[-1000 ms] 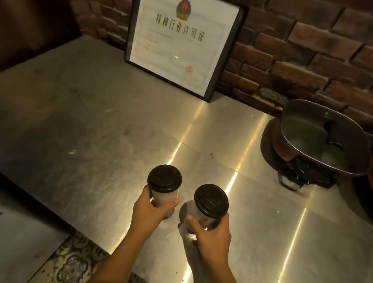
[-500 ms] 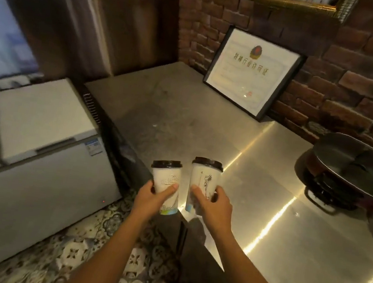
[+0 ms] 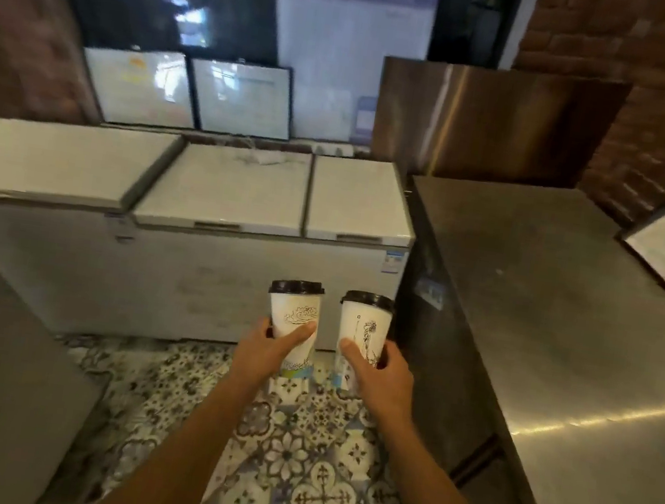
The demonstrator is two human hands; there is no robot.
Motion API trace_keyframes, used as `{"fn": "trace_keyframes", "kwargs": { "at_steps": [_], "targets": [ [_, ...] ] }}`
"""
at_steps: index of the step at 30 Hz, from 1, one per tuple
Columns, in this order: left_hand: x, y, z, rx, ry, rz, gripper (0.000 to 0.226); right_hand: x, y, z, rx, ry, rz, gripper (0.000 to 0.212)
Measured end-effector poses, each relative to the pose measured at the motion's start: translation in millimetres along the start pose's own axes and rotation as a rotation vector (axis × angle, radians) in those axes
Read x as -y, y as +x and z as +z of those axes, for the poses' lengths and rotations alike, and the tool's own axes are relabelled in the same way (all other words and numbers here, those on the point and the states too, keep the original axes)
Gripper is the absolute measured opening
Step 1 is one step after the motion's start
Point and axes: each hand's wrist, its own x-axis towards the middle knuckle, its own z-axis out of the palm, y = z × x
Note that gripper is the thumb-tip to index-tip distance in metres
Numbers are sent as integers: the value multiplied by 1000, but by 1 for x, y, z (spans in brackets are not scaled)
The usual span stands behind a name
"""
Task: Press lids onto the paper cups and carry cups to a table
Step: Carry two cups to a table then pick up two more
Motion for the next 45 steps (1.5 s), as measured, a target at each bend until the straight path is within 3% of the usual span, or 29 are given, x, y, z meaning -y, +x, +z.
{"fn": "trace_keyframes", "kwargs": {
  "at_steps": [3, 7, 16, 22, 33, 39, 45],
  "targets": [
    [6, -22, -87, -121, -50, 35, 59, 18, -18, 80, 120, -21, -40, 43],
    [17, -63, -206, -313, -126, 50, 65, 47, -62, 192, 260, -67, -104, 44],
    [55, -160, -487, -650, -92, 23, 56, 130, -207, 438, 550, -44, -235, 42],
    [79, -232, -649, -849, -89, 74, 55, 177, -306, 581, 697, -46, -312, 63],
    [153, -333, -850, -1255, -225, -19, 89, 206, -455, 806, 1091, -121, -428, 59],
    [168, -329, -940, -1409, -105, -59, 64, 225, -477, 931, 1167, -143, -537, 68],
    [167, -277, -1048, -1508, -42, -96, 66, 253, -478, 1067, 1307, -186, -645, 74]
  ]
}}
